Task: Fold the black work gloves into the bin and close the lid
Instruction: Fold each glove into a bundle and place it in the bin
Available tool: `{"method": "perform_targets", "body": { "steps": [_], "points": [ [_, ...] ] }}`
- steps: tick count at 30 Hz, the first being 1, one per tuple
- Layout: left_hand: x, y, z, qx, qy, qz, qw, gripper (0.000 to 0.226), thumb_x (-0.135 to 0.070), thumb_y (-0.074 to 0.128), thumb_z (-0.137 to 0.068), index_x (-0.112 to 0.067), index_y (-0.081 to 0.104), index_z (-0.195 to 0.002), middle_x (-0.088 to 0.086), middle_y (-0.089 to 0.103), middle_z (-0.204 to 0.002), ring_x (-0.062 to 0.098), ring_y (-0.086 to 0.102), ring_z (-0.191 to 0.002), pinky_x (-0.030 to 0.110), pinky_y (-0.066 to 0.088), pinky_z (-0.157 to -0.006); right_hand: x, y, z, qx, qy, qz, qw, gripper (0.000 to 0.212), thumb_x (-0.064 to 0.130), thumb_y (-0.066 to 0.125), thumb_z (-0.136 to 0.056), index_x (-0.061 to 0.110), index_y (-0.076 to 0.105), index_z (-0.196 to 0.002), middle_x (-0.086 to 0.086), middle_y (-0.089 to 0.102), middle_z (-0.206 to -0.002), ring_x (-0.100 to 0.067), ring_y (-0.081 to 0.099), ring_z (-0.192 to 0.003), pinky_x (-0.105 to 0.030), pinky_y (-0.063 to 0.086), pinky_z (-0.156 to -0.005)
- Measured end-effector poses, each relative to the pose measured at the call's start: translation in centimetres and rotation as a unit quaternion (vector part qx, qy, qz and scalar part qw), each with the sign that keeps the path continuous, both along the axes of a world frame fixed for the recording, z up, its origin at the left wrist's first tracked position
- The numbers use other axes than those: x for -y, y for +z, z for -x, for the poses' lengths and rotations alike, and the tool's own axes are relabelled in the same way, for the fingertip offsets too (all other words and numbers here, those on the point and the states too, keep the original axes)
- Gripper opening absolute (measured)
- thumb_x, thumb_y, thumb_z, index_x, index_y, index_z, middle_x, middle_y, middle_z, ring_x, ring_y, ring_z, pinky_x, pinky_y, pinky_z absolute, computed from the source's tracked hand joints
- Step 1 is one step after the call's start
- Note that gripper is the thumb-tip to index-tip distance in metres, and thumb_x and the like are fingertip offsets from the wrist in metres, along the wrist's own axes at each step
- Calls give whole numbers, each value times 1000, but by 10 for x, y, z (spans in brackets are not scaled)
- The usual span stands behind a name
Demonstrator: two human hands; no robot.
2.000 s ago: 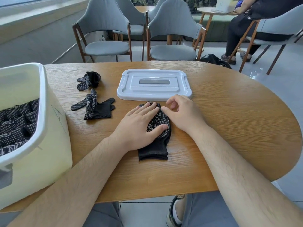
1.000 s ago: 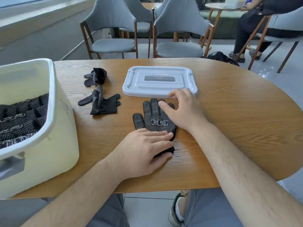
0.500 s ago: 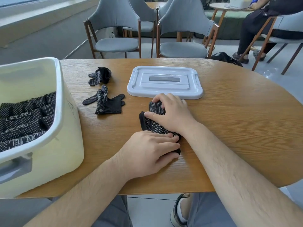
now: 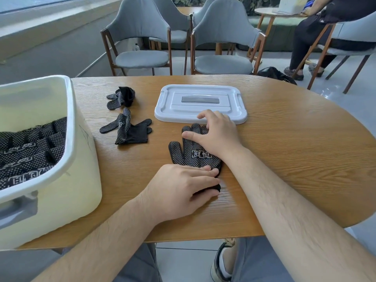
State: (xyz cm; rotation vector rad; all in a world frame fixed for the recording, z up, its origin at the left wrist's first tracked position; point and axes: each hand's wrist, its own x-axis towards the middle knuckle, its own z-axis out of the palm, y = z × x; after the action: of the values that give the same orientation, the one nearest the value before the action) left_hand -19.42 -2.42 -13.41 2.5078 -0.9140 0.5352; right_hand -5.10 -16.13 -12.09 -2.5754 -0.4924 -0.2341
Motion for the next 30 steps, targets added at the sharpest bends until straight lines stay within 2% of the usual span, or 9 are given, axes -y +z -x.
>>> {"method": "perform_targets", "body": {
  "steps": [7,10,12,15,17,20,24,30],
  "points": [
    [1,4,3,-29,12,21,999,22,-42,67,-96,-27,79,-108,-13,72,-122,-3,64,-117,25,58,-87,7,0,2,-19,0,-79,997,48,64,59,-92,26,58,-122,9,49,-98,-15,53,-100,-39,47,-95],
    [-1,11,2,-52,32,74,995,22,-36,61,-100,-23,80,-103,-14,73,-118,-4,65,-112,18,54,-90,24,2,8,-44,14,-52,998,57,63,66,-88,27,54,-129,10,47,-106,-10,49,-98,-34,44,-95],
    [-4,10,-2,-45,46,91,994,24,-32,59,-102,-19,79,-101,-13,74,-115,3,66,-110,15,49,-91,34,3,12,-51,-3,-41,998,63,64,68,-85,27,51,-133,10,47,-109,-10,48,-101,-34,42,-97],
    [-5,3,-7,16,126,36,991,23,-38,60,-98,-22,76,-97,-15,70,-108,14,62,-107,34,48,-89,44,4,18,-45,-38,-53,997,59,65,61,-90,26,52,-133,9,49,-108,-14,52,-109,-40,44,-101],
    [-6,2,-7,11,175,35,984,24,-44,61,-93,-25,75,-99,-16,67,-108,16,58,-107,39,48,-88,47,3,26,-38,-33,-66,997,48,62,58,-94,27,55,-128,10,51,-104,-13,54,-105,-40,46,-98],
    [-9,2,-6,-11,184,36,982,28,-47,61,-90,-25,72,-104,-16,64,-111,16,56,-108,38,47,-91,50,-3,41,-29,-9,-52,998,39,60,61,-92,31,60,-118,11,52,-102,-10,54,-99,-36,47,-94],
    [-9,-1,-5,-35,189,-25,981,38,-54,55,-90,-28,68,-114,-15,59,-117,15,52,-112,31,41,-92,51,-7,44,-5,-18,21,1000,43,67,58,-90,34,63,-117,8,54,-111,-16,52,-115,-38,39,-102],
    [-9,-2,-4,-31,188,-32,981,38,-54,54,-91,-27,67,-114,-14,59,-117,15,52,-111,30,42,-94,48,-9,45,8,-52,20,998,31,58,55,-96,35,65,-115,7,56,-112,-19,53,-113,-39,41,-98]
  ]
}}
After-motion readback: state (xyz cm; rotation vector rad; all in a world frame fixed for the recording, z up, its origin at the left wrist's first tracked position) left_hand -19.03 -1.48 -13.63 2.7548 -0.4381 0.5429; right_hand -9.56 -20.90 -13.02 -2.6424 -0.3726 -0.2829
